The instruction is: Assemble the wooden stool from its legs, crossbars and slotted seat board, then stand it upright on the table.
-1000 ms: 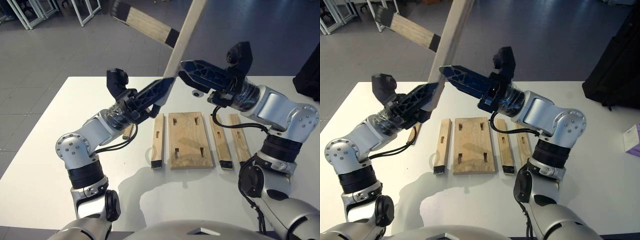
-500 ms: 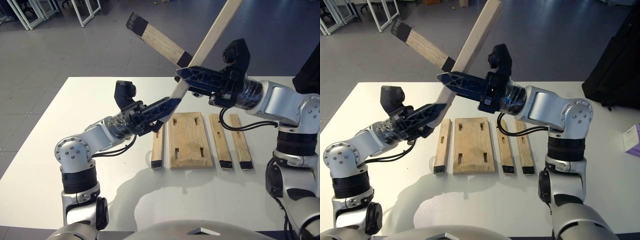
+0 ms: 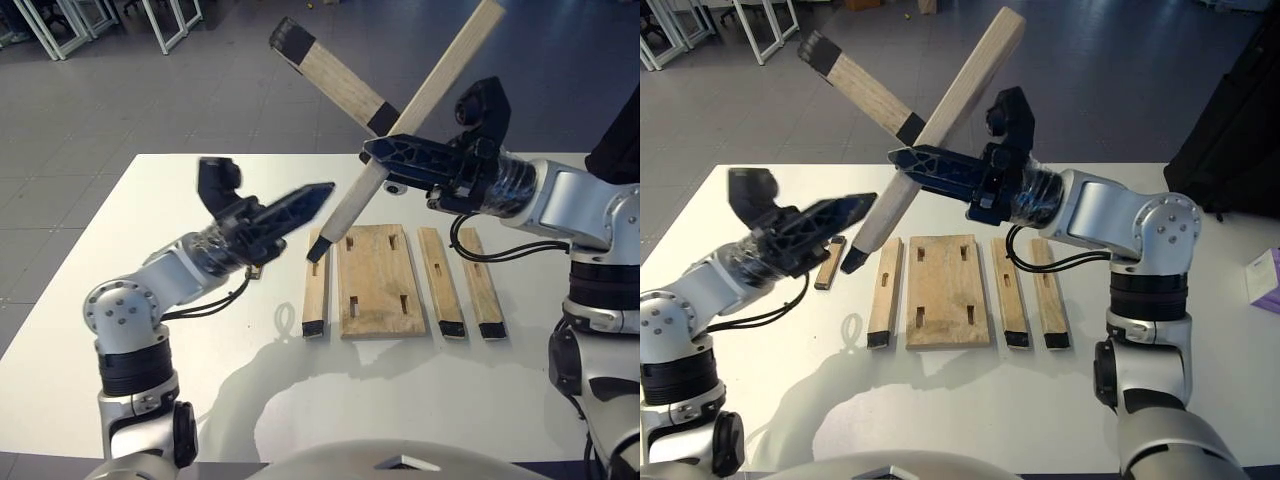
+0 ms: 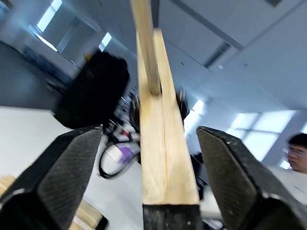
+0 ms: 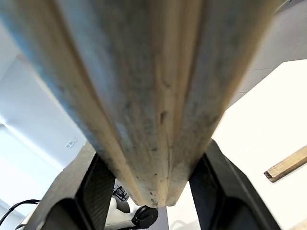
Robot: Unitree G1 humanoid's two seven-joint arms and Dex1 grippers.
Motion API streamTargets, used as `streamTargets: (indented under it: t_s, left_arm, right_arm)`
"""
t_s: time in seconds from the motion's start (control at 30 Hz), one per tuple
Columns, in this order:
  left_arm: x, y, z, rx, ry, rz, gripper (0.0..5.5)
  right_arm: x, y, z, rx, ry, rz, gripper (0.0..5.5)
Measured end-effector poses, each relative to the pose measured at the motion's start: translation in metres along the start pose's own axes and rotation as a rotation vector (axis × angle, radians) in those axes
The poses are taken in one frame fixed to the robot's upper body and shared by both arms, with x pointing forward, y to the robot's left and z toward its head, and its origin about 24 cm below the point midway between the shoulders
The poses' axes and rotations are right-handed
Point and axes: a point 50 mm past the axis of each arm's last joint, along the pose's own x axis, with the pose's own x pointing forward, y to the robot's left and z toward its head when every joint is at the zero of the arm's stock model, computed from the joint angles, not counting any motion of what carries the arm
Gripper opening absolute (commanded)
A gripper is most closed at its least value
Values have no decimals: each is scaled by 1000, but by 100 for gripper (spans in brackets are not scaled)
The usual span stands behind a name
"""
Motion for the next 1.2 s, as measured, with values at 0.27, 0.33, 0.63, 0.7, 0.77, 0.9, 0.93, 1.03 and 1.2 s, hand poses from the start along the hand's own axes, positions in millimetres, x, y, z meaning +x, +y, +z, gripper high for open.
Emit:
streamTargets:
  t_s: [0.27, 0.33, 0.63, 0.7, 0.77, 0.9, 0.93, 1.03, 1.2]
  left_arm:
    - [-13, 33, 2, 371, 243, 524, 420]
    - [-7, 45, -22, 510, 439, 629, 420]
    - [14, 51, -113, 844, 956, 473, 420]
    - [12, 56, -113, 871, 998, 488, 420]
    - [8, 59, -113, 895, 1036, 499, 420]
    - [8, 60, -121, 904, 1087, 473, 420]
    - [9, 60, -122, 910, 1094, 463, 420]
    - [13, 59, -124, 970, 1128, 437, 420]
    - [7, 62, -110, 1143, 1287, 399, 420]
  right_arm:
    - [-25, -4, 6, -28, -59, -92, 204]
    - [-31, -5, 11, -49, -84, -132, 204]
    - [-51, -29, 34, -173, -263, -410, 204]
    - [-50, -30, 34, -175, -266, -413, 204]
    - [-52, -29, 35, -182, -277, -415, 204]
    - [-50, -31, 34, -180, -278, -419, 204]
    - [-50, -32, 34, -181, -279, -422, 204]
    - [-51, -33, 34, -186, -283, -435, 204]
    - [-54, -37, 37, -211, -300, -483, 204]
